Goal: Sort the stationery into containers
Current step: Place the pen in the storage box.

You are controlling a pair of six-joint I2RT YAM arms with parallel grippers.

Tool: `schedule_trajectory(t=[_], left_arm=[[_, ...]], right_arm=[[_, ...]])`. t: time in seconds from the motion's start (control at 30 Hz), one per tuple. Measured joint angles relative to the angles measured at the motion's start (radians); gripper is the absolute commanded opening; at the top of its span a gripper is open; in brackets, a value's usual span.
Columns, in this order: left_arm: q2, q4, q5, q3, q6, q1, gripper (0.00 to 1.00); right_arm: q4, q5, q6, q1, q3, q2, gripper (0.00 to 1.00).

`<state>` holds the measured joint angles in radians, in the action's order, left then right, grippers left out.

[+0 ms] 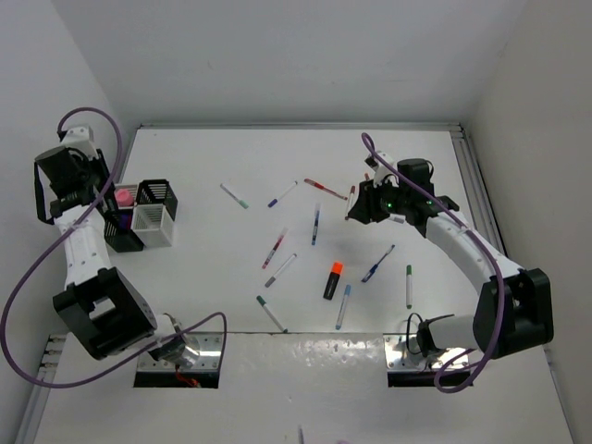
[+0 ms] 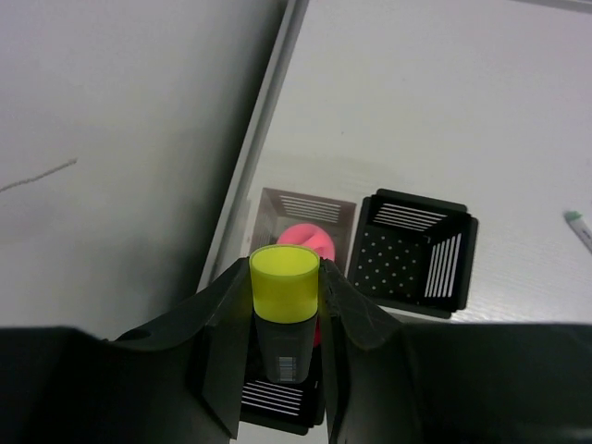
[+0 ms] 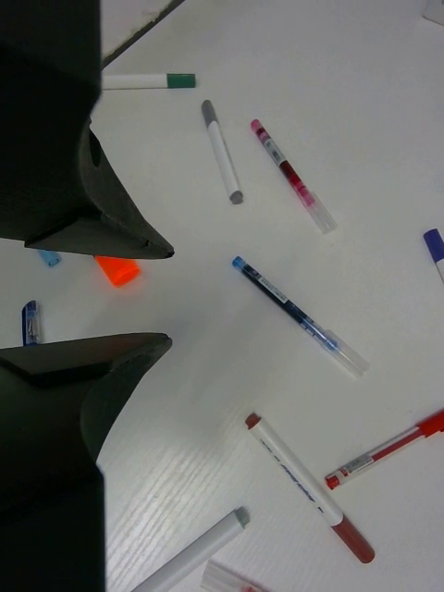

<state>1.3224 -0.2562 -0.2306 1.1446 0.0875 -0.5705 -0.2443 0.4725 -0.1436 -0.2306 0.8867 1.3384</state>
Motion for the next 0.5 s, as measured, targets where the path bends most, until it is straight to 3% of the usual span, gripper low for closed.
schedule_trajectory(t=[0.3, 0.37, 0.4, 0.47, 0.5], left_arm=[[0.064, 0.026, 0.027, -0.037, 0.039, -0.054, 0.00], [0.073, 0.024, 0.024, -0.037, 0.051, -0.060, 0.12], [0.077, 0.023, 0.022, -0.037, 0.060, -0.063, 0.29], [0.080, 0.022, 0.003, -0.042, 0.077, -0.069, 0.46], [0.080, 0.022, -0.005, -0.047, 0.085, -0.071, 0.50]], right_arm=[[-0.004, 0.000, 0.001, 0.000, 0.000, 0.021, 0.37], [-0.006, 0.000, 0.005, 0.001, 0.000, 0.021, 0.38], [-0.006, 0.000, 0.006, 0.002, 0.000, 0.021, 0.38], [-0.011, 0.000, 0.009, 0.006, 0.000, 0.021, 0.39], [-0.012, 0.000, 0.009, 0.007, -0.002, 0.020, 0.40]])
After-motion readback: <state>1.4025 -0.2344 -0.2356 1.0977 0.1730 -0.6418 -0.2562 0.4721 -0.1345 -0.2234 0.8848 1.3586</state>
